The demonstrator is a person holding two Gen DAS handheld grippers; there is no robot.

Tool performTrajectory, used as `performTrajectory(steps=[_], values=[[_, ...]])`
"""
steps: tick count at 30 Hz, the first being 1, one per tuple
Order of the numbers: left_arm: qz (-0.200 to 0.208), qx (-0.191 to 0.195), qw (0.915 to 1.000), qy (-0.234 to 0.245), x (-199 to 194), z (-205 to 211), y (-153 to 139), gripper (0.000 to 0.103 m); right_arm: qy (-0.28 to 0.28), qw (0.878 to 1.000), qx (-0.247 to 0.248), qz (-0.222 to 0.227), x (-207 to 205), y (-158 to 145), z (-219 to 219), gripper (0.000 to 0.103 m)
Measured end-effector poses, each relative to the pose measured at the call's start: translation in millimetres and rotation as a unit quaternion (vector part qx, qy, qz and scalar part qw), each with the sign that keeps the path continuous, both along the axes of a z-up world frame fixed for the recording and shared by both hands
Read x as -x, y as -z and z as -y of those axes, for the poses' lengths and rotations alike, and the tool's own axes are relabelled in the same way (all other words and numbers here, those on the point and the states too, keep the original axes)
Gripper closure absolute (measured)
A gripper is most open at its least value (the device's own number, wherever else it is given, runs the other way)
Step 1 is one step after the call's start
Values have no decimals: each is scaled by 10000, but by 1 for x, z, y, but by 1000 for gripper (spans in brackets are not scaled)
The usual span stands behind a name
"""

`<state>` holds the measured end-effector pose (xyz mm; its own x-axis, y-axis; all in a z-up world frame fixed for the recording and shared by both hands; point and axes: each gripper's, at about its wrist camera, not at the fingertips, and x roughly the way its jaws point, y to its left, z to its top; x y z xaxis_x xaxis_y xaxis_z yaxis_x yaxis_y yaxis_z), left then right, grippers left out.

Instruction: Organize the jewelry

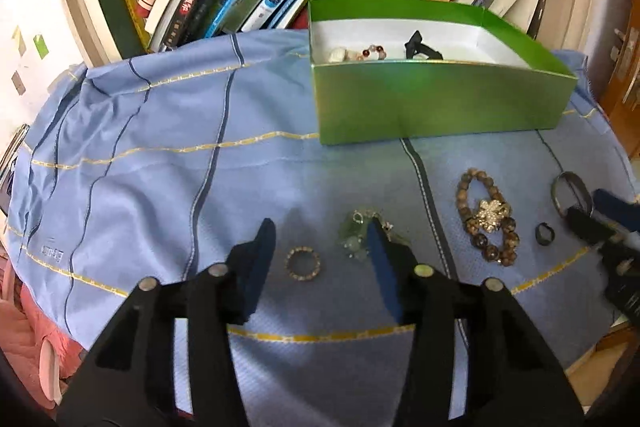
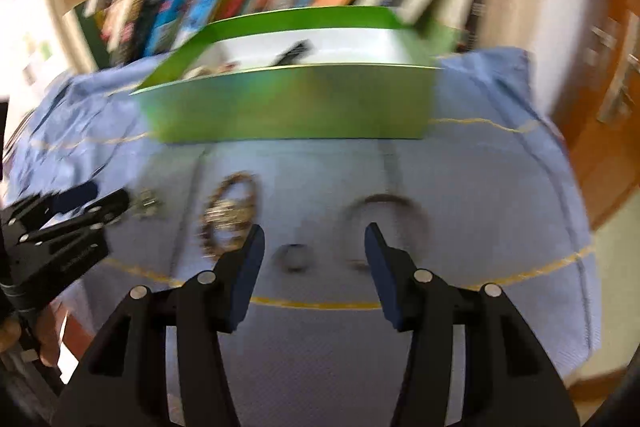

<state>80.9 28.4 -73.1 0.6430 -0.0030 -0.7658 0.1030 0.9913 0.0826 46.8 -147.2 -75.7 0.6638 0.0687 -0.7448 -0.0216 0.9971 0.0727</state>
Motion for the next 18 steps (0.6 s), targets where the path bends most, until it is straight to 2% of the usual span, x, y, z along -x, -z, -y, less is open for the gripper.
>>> performTrajectory(steps=[3,7,11,13,18], values=[[-25,52,10000,56,3,0,0,51,-219,9997,-21,-76,-7,2,-17,52],[-93,156,9998,110,2,3,4,51,-236,9992,74,-316,-20,13,-29,68],[-107,212,9996,149,1,5,5,48,-374,9986,-62,-377,-26,20,-33,84],[-109,225,9996,156,1,6,5,47,-349,9984,-39,-434,-29,23,-34,89],[-136,219,9996,143,0,6,6,46,-280,9988,-141,-379,-24,17,-23,92]])
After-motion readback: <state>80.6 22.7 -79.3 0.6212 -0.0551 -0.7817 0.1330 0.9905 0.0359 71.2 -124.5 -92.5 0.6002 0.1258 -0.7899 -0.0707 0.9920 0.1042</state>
